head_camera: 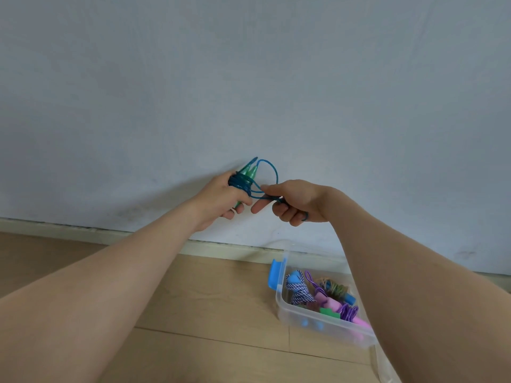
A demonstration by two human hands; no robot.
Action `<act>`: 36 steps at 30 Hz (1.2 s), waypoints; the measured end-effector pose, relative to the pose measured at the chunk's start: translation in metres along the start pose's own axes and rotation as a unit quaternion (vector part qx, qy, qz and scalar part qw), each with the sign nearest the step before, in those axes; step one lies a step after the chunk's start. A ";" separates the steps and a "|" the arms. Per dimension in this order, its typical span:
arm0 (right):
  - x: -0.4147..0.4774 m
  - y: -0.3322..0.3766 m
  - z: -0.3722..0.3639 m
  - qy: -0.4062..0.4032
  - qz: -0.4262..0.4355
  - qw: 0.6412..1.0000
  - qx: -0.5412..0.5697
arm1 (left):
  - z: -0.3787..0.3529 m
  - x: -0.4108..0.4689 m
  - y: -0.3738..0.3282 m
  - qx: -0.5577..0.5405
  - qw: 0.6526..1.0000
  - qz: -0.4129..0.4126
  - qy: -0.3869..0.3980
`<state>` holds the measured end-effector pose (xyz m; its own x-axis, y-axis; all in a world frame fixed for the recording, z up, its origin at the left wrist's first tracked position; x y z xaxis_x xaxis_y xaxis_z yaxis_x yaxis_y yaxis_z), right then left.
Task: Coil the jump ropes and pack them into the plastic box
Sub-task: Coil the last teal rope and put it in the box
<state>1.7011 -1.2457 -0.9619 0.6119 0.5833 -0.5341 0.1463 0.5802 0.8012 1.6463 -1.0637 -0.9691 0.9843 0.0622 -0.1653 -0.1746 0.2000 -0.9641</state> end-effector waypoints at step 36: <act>0.012 0.003 0.019 -0.206 0.182 0.961 -0.010 | -0.027 -0.007 -0.002 0.073 0.987 0.028 0.140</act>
<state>1.7238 -1.2472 -0.9609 0.8765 0.4772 -0.0639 -0.1478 0.3930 0.9076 1.6410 -1.0911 -0.9713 0.9386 -0.1907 -0.2876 -0.2106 0.3438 -0.9151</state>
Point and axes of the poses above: each hand's wrist, its own x-axis towards the middle knuckle, its own z-axis out of the back of the hand, y = z × x, the point moved 4 cm from there along x, towards the middle knuckle, and after that the axes turned 1 degree about y, right-handed, at the moved point
